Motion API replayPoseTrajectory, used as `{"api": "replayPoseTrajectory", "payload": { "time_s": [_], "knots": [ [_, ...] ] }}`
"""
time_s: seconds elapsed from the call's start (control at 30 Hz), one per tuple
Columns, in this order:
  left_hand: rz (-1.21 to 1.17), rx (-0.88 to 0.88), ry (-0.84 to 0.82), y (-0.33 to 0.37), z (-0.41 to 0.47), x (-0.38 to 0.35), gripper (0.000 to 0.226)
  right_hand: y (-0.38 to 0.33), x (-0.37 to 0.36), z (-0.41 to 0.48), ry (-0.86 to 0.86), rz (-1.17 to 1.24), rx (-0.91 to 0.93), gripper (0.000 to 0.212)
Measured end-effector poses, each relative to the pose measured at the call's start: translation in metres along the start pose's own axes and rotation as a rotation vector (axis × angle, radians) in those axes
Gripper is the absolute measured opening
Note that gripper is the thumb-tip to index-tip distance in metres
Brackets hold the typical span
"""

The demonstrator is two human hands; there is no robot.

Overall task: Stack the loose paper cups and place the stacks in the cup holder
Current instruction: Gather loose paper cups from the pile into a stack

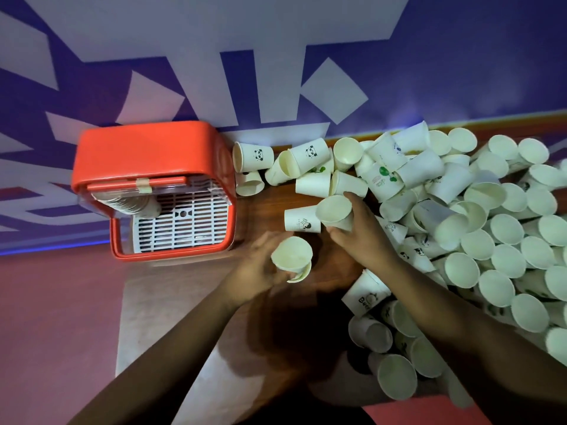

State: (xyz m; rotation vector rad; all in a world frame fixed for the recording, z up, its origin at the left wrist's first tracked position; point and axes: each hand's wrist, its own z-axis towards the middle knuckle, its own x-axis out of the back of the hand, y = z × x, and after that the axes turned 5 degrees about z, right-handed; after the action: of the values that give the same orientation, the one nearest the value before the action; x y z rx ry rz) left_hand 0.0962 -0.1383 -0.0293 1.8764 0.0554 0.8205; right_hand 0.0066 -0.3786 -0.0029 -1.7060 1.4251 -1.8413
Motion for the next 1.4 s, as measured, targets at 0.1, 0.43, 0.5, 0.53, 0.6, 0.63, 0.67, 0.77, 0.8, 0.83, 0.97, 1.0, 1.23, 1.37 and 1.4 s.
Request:
{"api": "replayPoseTrajectory", "payload": {
  "time_s": [0.1,0.43,0.5,0.53,0.6,0.63,0.67,0.77,0.8,0.83,0.97,1.0,1.23,1.37,1.4],
  "knots": [
    [0.141,0.021,-0.017,-0.011,-0.002,-0.012,0.089,-0.014,-0.002,-0.011,0.013,0.116,-0.017,0.074],
    [-0.146,0.205,0.01,-0.016,0.035,0.042,0.044,-0.025,-0.019,-0.051,-0.192,0.278,-0.057,0.075],
    [0.03,0.205,0.02,-0.011,0.053,0.046,0.041,-0.023,-0.024,-0.057,-0.242,0.207,-0.034,0.078],
    [0.082,0.219,0.017,-0.008,0.062,0.047,0.041,-0.022,-0.027,-0.06,-0.26,0.193,-0.026,0.079],
    [0.151,0.222,-0.005,-0.004,0.078,0.044,0.044,-0.02,-0.032,-0.063,-0.265,0.179,-0.012,0.078],
    [0.175,0.211,-0.023,-0.004,0.084,0.041,0.045,-0.018,-0.036,-0.064,-0.257,0.155,0.004,0.078],
    [0.188,0.198,-0.036,-0.002,0.089,0.039,0.046,-0.017,-0.039,-0.065,-0.254,0.117,0.031,0.077],
    [0.259,0.151,-0.065,-0.002,0.101,0.03,0.048,-0.01,-0.05,-0.068,-0.27,-0.091,0.146,0.075],
    [0.296,0.146,-0.085,-0.003,0.105,0.028,0.05,-0.006,-0.053,-0.068,-0.281,-0.171,0.19,0.075],
    [0.332,0.141,-0.103,-0.003,0.108,0.026,0.052,0.0,-0.055,-0.068,-0.291,-0.243,0.232,0.076],
    [0.39,0.127,-0.129,-0.003,0.118,0.017,0.058,0.022,-0.06,-0.07,-0.321,-0.389,0.277,0.092],
    [0.39,0.13,-0.127,-0.002,0.12,0.014,0.062,0.024,-0.058,-0.07,-0.326,-0.368,0.252,0.094],
    [0.623,0.15,-0.203,0.005,0.138,-0.007,0.073,0.036,-0.006,-0.047,-0.142,-0.298,0.074,0.071],
    [0.674,0.129,-0.235,0.003,0.144,-0.011,0.073,0.052,0.018,-0.007,-0.006,-0.459,0.05,0.063],
    [0.628,0.139,-0.234,0.003,0.143,-0.01,0.074,0.056,0.021,0.004,0.006,-0.484,0.046,0.062]
  ]
}}
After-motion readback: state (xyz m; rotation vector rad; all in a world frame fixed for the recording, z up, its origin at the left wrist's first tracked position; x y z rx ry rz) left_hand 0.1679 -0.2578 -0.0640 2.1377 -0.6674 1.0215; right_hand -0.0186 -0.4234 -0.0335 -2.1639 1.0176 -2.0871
